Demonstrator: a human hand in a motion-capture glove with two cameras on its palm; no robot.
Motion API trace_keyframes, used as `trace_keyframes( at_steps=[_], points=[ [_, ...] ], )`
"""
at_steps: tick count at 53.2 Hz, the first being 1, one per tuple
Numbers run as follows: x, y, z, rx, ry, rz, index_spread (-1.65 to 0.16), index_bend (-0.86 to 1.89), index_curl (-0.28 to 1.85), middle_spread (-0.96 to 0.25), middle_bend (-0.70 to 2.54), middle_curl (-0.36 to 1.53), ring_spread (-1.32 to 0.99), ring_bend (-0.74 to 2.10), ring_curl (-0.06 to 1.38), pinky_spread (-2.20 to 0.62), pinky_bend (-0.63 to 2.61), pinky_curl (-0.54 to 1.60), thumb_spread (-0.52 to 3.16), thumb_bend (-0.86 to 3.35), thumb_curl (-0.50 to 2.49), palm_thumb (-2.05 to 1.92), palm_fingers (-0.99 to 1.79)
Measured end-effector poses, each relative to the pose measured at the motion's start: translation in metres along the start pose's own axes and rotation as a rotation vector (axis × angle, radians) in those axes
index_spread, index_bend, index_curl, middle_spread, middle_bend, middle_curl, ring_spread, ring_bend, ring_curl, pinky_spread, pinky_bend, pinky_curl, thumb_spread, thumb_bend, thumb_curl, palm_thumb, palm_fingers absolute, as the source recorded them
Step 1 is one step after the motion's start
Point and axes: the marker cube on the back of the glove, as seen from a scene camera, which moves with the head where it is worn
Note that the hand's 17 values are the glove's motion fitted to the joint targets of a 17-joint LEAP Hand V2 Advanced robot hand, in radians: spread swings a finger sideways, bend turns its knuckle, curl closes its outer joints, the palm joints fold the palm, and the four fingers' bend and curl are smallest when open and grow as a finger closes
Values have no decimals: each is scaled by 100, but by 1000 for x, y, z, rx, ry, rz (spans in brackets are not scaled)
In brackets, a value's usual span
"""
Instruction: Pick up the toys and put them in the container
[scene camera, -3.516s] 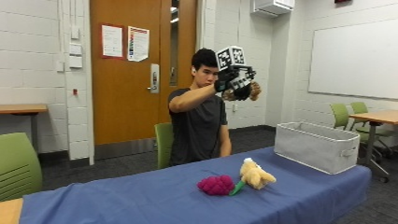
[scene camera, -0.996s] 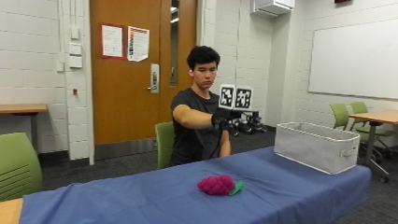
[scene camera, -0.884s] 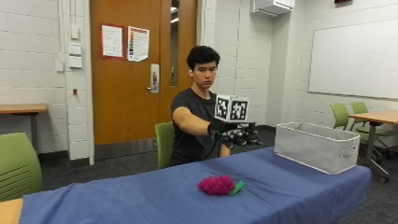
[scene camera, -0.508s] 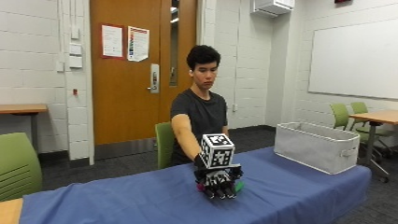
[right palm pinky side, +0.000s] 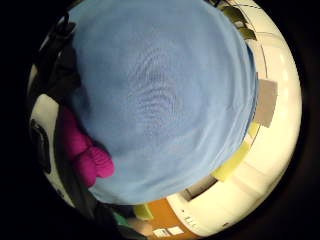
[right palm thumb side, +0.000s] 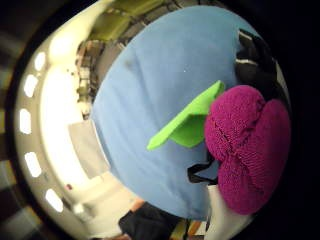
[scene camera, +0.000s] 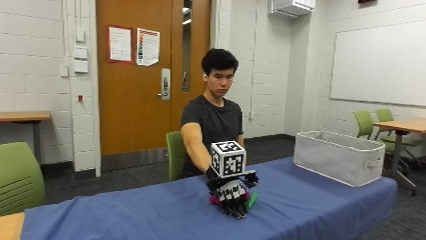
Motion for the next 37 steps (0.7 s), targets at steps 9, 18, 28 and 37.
trace_keyframes(
  at_steps=[9, 18, 28, 37],
  points=[
    [-11, 7, -16, 149, 108, -8, -27, 34, 39, -14, 27, 27, -42, 52, 31, -33, 81, 32, 126, 28, 42, 58, 75],
    [-32, 22, -45, 93, 105, -46, -30, 33, 45, -30, 63, 40, -46, 88, 44, -44, 67, 30, 100, 22, 53, 61, 132],
    [-77, 37, -108, 183, 104, -115, -32, 48, 55, -34, 85, 51, -45, 101, 51, -49, 69, 33, 82, 19, 63, 62, 130],
    [-171, 61, -215, 349, 45, -255, -33, 55, 62, -35, 92, 55, -44, 107, 53, -50, 74, 36, 72, 18, 72, 62, 124]
  ],
)
